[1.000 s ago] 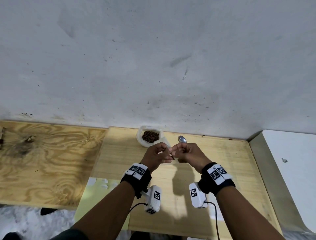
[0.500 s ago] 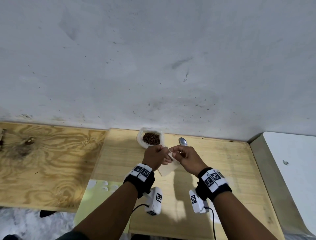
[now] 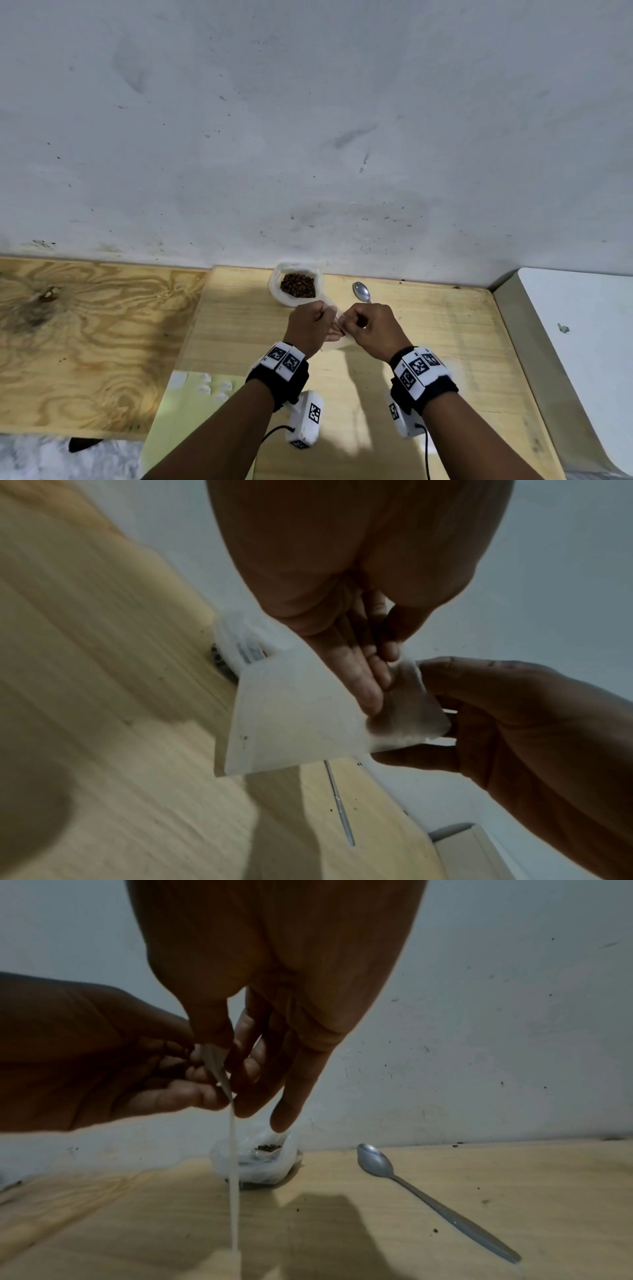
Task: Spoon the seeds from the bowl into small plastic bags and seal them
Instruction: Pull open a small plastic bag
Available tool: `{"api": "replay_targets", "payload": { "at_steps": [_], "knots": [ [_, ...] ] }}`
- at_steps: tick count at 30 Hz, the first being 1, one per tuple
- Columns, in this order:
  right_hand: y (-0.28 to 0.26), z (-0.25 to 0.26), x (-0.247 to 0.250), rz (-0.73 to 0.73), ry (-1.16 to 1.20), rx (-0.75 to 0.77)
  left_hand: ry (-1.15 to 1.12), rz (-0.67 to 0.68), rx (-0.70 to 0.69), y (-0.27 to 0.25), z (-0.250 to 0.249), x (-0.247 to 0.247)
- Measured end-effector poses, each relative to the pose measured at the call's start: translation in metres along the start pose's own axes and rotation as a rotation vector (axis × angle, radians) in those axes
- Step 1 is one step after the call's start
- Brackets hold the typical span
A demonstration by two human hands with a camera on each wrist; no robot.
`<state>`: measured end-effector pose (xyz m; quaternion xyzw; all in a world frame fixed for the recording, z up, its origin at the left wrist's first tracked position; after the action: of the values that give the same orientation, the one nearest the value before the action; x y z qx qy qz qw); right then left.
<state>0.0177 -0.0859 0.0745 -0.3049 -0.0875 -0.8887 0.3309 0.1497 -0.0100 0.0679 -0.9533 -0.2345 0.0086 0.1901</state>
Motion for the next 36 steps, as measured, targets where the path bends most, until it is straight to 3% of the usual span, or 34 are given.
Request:
{"api": "replay_targets", "payload": {
  "at_steps": [7, 11, 13, 16, 19, 23, 27, 32, 36],
  "knots": [
    [-0.004, -0.003, -0.005, -0.032, -0.06, -0.021, 0.356, 0.031, -0.086, -0.001, -0.01, 0.007],
    [0.001, -0.012, 0.015, -0.104, -0.019, -0.122, 0.499, 0.102, -0.128, -0.001, -0.006, 0.014],
    [0.001, -0.01, 0.019, -0.085, 0.04, -0.137, 0.586, 0.13, -0.211, 0.0, -0.006, 0.013],
    [0.002, -0.002, 0.014, -0.035, 0.098, -0.102, 0.656, 0.061, -0.379, 0.001, -0.005, 0.008],
    [0.001, 0.0, 0.01, -0.061, 0.137, -0.086, 0.57, -0.015, -0.517, -0.003, 0.001, 0.01],
    [0.002, 0.001, 0.008, -0.079, 0.202, -0.127, 0.866, 0.016, -0.511, 0.002, 0.01, 0.01],
    [0.004, 0.005, 0.007, -0.042, 0.243, -0.178, 0.929, -0.003, -0.505, 0.006, 0.011, 0.007],
    [0.003, 0.011, 0.009, 0.132, 0.114, -0.195, 0.948, 0.058, -0.531, 0.002, 0.015, 0.009],
    [0.005, 0.017, 0.005, 0.084, -0.147, -0.119, 0.984, 0.082, -0.619, 0.001, 0.014, 0.009]
  ]
}}
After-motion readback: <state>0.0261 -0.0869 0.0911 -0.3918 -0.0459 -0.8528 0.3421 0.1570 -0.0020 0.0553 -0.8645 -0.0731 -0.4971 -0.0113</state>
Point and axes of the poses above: each hand's wrist, its own y-axis towards the middle knuckle, its own x-axis out of the back of the hand, z = x × y, the point moved 3 cm from there along y, towards the middle knuckle, and after that the axes turned 1 degree about -z, right-handed, at the moved point
